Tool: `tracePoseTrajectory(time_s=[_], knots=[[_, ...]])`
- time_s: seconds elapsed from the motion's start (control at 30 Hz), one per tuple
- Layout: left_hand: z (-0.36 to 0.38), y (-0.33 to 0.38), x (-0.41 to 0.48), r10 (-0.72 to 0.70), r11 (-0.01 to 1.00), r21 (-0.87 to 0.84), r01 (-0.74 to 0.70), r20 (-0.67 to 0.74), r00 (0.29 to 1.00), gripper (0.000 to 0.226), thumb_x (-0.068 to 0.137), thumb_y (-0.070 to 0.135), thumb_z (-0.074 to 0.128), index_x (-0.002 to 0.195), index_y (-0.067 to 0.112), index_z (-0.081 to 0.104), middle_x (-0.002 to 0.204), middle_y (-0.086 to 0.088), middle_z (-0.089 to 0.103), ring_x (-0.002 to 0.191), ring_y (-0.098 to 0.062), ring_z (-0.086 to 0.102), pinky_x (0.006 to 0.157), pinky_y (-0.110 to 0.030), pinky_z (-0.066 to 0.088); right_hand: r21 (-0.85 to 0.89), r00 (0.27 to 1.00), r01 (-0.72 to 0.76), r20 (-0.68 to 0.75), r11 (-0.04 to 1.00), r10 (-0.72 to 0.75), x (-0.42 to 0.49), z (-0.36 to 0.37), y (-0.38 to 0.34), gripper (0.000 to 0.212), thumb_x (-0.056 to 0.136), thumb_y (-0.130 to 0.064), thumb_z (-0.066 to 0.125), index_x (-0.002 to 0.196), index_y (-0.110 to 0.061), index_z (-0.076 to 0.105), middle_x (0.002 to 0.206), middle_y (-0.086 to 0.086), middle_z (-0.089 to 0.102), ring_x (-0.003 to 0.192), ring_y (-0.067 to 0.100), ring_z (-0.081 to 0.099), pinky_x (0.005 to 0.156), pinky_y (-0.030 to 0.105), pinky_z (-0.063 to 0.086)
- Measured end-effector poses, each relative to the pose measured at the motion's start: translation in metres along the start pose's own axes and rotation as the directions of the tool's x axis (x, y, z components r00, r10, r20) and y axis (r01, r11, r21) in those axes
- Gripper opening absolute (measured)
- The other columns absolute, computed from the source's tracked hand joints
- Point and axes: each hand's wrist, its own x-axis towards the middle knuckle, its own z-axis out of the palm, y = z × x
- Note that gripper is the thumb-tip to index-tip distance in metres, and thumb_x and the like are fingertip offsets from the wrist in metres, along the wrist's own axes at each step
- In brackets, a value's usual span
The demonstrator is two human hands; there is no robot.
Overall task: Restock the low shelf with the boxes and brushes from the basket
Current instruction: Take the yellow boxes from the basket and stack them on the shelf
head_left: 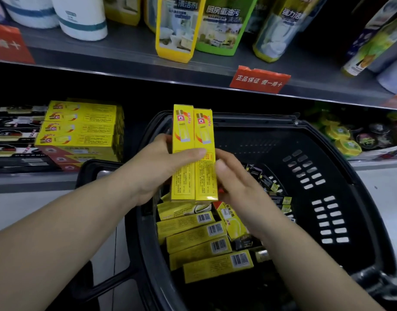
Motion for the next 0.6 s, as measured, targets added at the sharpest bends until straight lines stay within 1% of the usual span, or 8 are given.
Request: tracePoseTrajectory(time_s=[0.07, 0.13, 0.23, 0.3, 0.4, 0.47, 0.5, 0.6], knots=[[-0.001, 0.0, 0.0, -0.021, 0.999, 0.035, 0.021, -0.021, 1.0, 0.099, 0.032, 0.054, 0.078, 0.122, 0.023, 0.05, 0.102, 0.002, 0.072, 0.097, -0.019, 0.067, 0.093, -0.046, 0.049, -0.077, 0.996, -0.078, -0.049, 0.994, 0.074, 0.01, -0.022, 0.01, 0.041, 0.089, -0.063, 0.037, 0.111, -0.04, 0.062, 0.107, -0.009, 0.069, 0.1, 0.012, 0.065, 0.086, 0.03, 0.053], [0.0, -0.002, -0.001, -0.032, 0.998, 0.055, 0.033, -0.023, 0.999, 0.102, 0.029, 0.056, 0.078, 0.121, 0.024, 0.05, 0.106, 0.001, 0.07, 0.103, -0.021, 0.064, 0.097, -0.048, 0.046, -0.334, 0.966, -0.241, -0.177, 0.911, 0.191, 0.023, -0.044, 0.033, 0.038, 0.094, -0.051, 0.041, 0.106, -0.024, 0.066, 0.1, 0.0, 0.07, 0.095, 0.019, 0.065, 0.08, 0.029, 0.05], [0.003, -0.002, -0.003, -0.025, 0.997, 0.075, 0.026, -0.003, 1.0, 0.098, 0.032, 0.055, 0.078, 0.121, 0.026, 0.05, 0.109, 0.003, 0.069, 0.106, -0.021, 0.062, 0.099, -0.049, 0.044, -0.756, 0.866, -0.429, -0.189, 0.495, 0.463, 0.038, -0.059, 0.081, 0.04, 0.095, -0.036, 0.046, 0.109, 0.0, 0.059, 0.083, 0.01, 0.061, 0.081, 0.026, 0.06, 0.062, 0.026, 0.044], [0.003, -0.001, -0.004, -0.014, 0.997, 0.076, 0.014, -0.002, 1.0, 0.089, 0.035, 0.052, 0.077, 0.117, 0.028, 0.052, 0.107, 0.004, 0.069, 0.104, -0.02, 0.063, 0.098, -0.048, 0.045, -0.787, 0.778, -0.487, -0.194, 0.379, 0.598, 0.037, -0.053, 0.108, 0.049, 0.096, -0.039, 0.045, 0.122, 0.003, 0.05, 0.081, 0.007, 0.053, 0.072, 0.019, 0.051, 0.052, 0.024, 0.034], [0.002, 0.0, -0.004, 0.001, 0.998, 0.061, -0.001, -0.004, 1.0, 0.086, 0.035, 0.05, 0.077, 0.115, 0.028, 0.053, 0.105, 0.005, 0.07, 0.1, -0.017, 0.065, 0.095, -0.045, 0.048, -0.762, 0.767, -0.534, -0.252, 0.367, 0.591, 0.039, -0.048, 0.135, 0.051, 0.097, -0.038, 0.042, 0.123, 0.006, 0.043, 0.092, 0.011, 0.057, 0.076, 0.017, 0.048, 0.053, 0.023, 0.033], [0.001, 0.001, -0.004, 0.006, 0.999, 0.05, -0.006, -0.005, 1.0, 0.088, 0.036, 0.049, 0.077, 0.117, 0.026, 0.054, 0.105, 0.005, 0.071, 0.1, -0.016, 0.065, 0.096, -0.044, 0.048, -0.748, 0.765, -0.548, -0.267, 0.374, 0.586, 0.041, -0.052, 0.139, 0.024, 0.094, -0.025, 0.049, 0.084, -0.004, 0.049, 0.08, 0.009, 0.052, 0.072, 0.018, 0.048, 0.048, 0.022, 0.031], [0.0, 0.001, -0.004, 0.004, 0.999, 0.047, -0.004, -0.005, 1.0, 0.089, 0.036, 0.049, 0.076, 0.118, 0.025, 0.054, 0.105, 0.005, 0.07, 0.1, -0.016, 0.065, 0.096, -0.045, 0.047, -0.713, 0.754, -0.573, -0.264, 0.404, 0.602, 0.042, -0.055, 0.137, 0.025, 0.092, -0.021, 0.053, 0.073, -0.008, 0.044, 0.073, 0.006, 0.046, 0.066, 0.016, 0.047, 0.049, 0.023, 0.032], [-0.002, 0.0, -0.004, -0.005, 0.999, 0.047, 0.005, -0.002, 1.0, 0.087, 0.04, 0.046, 0.077, 0.121, 0.023, 0.053, 0.108, 0.003, 0.07, 0.103, -0.018, 0.064, 0.099, -0.047, 0.045, -0.648, 0.738, -0.588, -0.183, 0.485, 0.65, 0.036, -0.065, 0.135, 0.031, 0.091, -0.03, 0.057, 0.103, -0.001, 0.056, 0.098, 0.013, 0.058, 0.087, 0.022, 0.058, 0.078, 0.033, 0.048]])
